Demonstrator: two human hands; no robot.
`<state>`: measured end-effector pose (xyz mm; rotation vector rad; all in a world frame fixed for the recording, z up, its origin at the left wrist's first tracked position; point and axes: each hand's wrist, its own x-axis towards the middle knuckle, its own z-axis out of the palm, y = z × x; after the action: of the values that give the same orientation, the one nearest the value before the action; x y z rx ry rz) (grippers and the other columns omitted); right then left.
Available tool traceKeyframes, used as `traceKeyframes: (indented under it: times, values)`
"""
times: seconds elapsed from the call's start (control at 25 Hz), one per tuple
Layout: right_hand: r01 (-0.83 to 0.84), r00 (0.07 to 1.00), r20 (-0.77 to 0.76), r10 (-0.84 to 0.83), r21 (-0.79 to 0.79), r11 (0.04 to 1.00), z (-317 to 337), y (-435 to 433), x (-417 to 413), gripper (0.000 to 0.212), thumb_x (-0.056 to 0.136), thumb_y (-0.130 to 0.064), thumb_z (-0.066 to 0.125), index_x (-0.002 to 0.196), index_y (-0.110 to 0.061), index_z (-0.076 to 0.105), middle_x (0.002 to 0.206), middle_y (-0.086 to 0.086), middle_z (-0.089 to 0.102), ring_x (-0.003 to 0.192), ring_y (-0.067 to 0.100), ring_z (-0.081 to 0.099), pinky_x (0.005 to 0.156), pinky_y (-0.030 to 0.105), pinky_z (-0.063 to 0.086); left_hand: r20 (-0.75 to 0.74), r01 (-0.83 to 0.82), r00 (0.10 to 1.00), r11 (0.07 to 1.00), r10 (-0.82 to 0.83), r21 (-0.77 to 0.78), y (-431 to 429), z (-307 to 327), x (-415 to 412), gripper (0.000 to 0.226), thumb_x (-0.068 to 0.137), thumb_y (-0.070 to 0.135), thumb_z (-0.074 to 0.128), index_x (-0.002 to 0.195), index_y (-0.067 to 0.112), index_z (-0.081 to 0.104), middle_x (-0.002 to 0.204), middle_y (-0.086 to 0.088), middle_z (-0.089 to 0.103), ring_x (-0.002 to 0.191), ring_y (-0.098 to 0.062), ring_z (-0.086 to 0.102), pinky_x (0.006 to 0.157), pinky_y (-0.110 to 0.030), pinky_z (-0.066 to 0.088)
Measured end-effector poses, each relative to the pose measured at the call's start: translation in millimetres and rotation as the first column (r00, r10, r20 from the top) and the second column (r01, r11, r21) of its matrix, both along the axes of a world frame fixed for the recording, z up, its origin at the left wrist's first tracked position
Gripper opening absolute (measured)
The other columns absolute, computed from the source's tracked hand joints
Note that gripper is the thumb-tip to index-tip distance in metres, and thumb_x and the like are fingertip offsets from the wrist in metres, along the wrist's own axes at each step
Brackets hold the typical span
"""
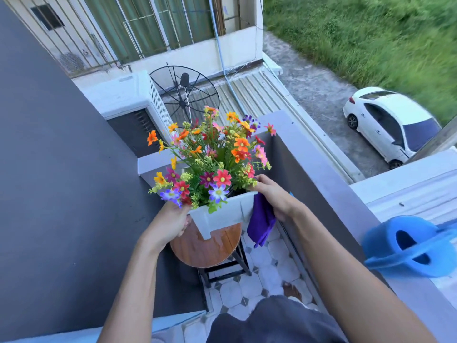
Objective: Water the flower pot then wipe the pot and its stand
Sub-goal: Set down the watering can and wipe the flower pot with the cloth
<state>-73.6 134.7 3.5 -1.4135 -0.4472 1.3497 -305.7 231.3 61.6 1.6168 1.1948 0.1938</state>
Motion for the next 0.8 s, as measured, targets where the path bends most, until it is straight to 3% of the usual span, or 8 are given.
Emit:
traceKeyframes:
  times: [0.08, 0.2, 0.28, 0.4, 0.52, 0.64, 0.8]
  values:
    - [-0.004, 1.0, 0.006, 0.005, -0.033, 0.999, 4, 4, -3, 0.048, 0.059, -0.025, 0.078, 0.101, -0.014, 0.056, 0.085, 0.011, 0.062, 0.077, 0.025, 0.061, 0.075, 0.039, 0.049, 0.009, 0.002, 1.0, 1.0, -0.002, 0.011, 5, 0, -1, 0.017, 0.092, 0.013, 0.035, 0.075, 0.013, 0.034, 0.059, -0.003, 0.022, 0.048, -0.014, 0.018, 0.045, -0.023, 0.013]
    - [0.08, 0.994, 0.084, -0.075, -0.067, 0.995, 16, 12, -11, 0.019, 0.064, -0.01, 0.062, 0.081, -0.014, 0.053, 0.07, 0.01, 0.05, 0.065, 0.022, 0.051, 0.063, 0.035, 0.043, 0.03, -0.096, 0.995, 0.995, 0.095, 0.027, 11, -5, 2, 0.03, 0.094, 0.023, 0.039, 0.068, 0.015, 0.028, 0.059, -0.004, 0.021, 0.05, -0.017, 0.016, 0.045, -0.023, 0.015]
    - [0.126, 0.981, 0.161, -0.109, -0.1, 0.987, 25, 16, -20, 0.014, 0.067, -0.01, 0.057, 0.066, -0.017, 0.045, 0.06, 0.005, 0.039, 0.054, 0.018, 0.041, 0.054, 0.029, 0.034, 0.083, -0.209, 0.975, 0.978, 0.207, 0.016, 11, -7, 5, 0.038, 0.095, 0.033, 0.045, 0.065, 0.02, 0.027, 0.056, -0.001, 0.021, 0.047, -0.017, 0.017, 0.046, -0.024, 0.016]
    - [0.16, 0.966, 0.226, -0.126, -0.139, 0.977, 30, 20, -33, 0.02, 0.062, -0.018, 0.058, 0.06, -0.02, 0.038, 0.056, 0.002, 0.032, 0.052, 0.018, 0.034, 0.052, 0.03, 0.027, 0.1, -0.37, 0.925, 0.929, 0.367, 0.012, 10, -14, 6, 0.043, 0.087, 0.049, 0.053, 0.067, 0.011, 0.044, 0.053, -0.003, 0.041, 0.044, -0.02, 0.032, 0.046, -0.025, 0.025]
    - [0.209, 0.942, 0.292, -0.163, -0.133, 0.969, 23, 23, -43, 0.028, 0.065, -0.019, 0.061, 0.062, -0.022, 0.033, 0.059, 0.001, 0.029, 0.061, 0.018, 0.032, 0.052, 0.03, 0.025, 0.041, -0.488, 0.873, 0.872, 0.486, 0.047, -9, -21, 12, 0.063, 0.07, 0.064, 0.054, 0.088, 0.004, 0.059, 0.056, -0.002, 0.059, 0.052, -0.023, 0.05, 0.053, -0.03, 0.039]
    - [0.267, 0.913, 0.341, -0.223, -0.089, 0.959, 16, 24, -52, 0.03, 0.071, -0.018, 0.062, 0.062, -0.021, 0.034, 0.057, -0.003, 0.033, 0.056, 0.019, 0.032, 0.051, 0.029, 0.026, 0.025, -0.502, 0.865, 0.865, 0.502, 0.009, -39, -23, 28, 0.066, 0.077, 0.062, 0.053, 0.088, -0.003, 0.062, 0.065, -0.007, 0.067, 0.06, -0.025, 0.056, 0.061, -0.034, 0.042]
    - [0.325, 0.894, 0.349, -0.282, -0.07, 0.943, 19, 23, -61, 0.023, 0.073, -0.022, 0.063, 0.071, -0.016, 0.041, 0.063, -0.002, 0.042, 0.056, 0.017, 0.038, 0.051, 0.032, 0.031, 0.03, -0.437, 0.895, 0.89, 0.444, -0.129, -58, -20, 48, 0.059, 0.083, 0.063, 0.047, 0.065, 0.008, 0.062, 0.058, -0.006, 0.063, 0.065, -0.027, 0.057, 0.07, -0.036, 0.042]
